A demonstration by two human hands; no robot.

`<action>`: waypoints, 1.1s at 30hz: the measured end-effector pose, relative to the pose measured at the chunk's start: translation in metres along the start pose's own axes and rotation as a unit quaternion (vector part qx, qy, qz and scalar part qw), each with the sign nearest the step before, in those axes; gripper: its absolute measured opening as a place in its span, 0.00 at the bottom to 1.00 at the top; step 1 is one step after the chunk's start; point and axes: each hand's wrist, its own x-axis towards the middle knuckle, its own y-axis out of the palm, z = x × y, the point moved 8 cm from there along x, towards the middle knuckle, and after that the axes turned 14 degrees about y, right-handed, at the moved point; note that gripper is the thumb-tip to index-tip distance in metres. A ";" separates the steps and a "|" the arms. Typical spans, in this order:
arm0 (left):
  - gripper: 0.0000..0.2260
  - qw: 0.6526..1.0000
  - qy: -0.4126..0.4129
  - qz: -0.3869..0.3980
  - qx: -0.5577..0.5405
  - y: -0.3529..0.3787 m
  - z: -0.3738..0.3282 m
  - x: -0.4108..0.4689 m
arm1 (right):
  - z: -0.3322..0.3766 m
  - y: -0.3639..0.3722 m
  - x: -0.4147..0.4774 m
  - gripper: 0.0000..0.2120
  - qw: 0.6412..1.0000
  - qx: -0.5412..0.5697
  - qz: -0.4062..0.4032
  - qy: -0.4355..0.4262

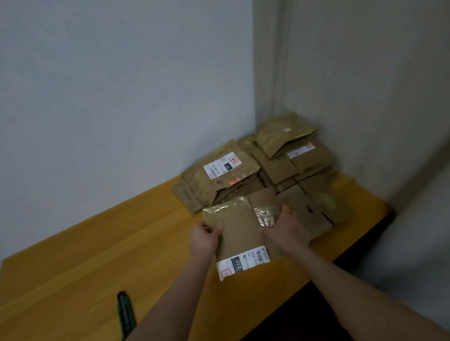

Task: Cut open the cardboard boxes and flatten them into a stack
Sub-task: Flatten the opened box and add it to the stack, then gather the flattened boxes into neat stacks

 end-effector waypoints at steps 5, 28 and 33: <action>0.16 0.999 -0.031 -0.039 0.015 0.010 0.002 0.014 | 0.010 0.008 0.034 0.42 0.999 -0.023 0.007 -0.035; 0.27 0.992 -0.128 0.001 -0.015 0.052 -0.004 0.233 | 0.219 0.034 0.226 0.46 0.980 -0.157 0.076 -0.095; 0.36 0.988 -0.145 0.029 0.052 0.073 0.014 0.226 | 0.202 0.045 0.250 0.61 0.980 -0.164 0.092 -0.067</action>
